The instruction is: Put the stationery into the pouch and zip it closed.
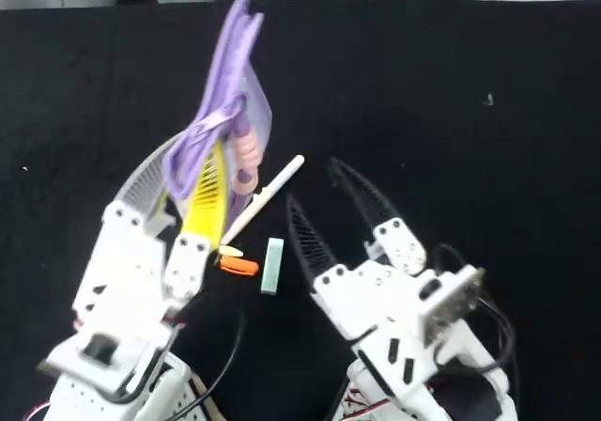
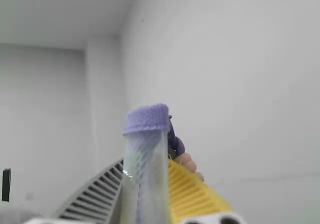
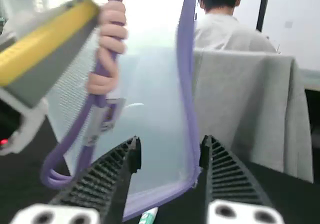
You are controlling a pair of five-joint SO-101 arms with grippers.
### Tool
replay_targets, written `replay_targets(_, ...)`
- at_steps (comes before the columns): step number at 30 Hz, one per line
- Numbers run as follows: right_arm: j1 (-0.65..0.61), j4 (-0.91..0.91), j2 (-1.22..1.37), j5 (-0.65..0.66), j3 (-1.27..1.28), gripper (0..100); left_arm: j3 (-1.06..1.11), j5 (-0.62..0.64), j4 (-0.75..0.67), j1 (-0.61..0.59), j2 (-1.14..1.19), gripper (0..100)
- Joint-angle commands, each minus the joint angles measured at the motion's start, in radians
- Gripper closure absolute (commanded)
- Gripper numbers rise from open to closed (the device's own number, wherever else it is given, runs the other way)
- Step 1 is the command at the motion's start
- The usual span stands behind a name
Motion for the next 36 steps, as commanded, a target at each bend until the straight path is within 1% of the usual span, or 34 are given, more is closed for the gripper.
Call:
replay_targets(1, -0.068, -0.029, -0.153, -0.018, 0.010, 79.7, -0.067, 0.008, -0.018, 0.001, 0.035, 97)
replay_targets(4, -0.098, -0.025, -0.153, -0.014, 0.005, 79.7, -0.067, 0.005, -0.018, -0.002, 0.043, 97)
replay_targets(14, -0.098, -0.038, -0.151, -0.017, 0.042, 79.7, -0.067, 0.003, -0.018, -0.007, 0.041, 97)
replay_targets(20, -0.097, -0.163, -0.151, -0.018, 0.163, 79.7, -0.067, 0.008, -0.018, -0.007, 0.038, 97)
replay_targets(28, -0.098, -0.178, -0.148, -0.020, 0.186, 79.7, -0.067, 0.008, -0.018, -0.001, 0.034, 97)
replay_targets(36, -0.100, -0.334, -0.148, -0.020, 0.302, 79.7, -0.067, 0.009, -0.017, -0.001, 0.034, 97)
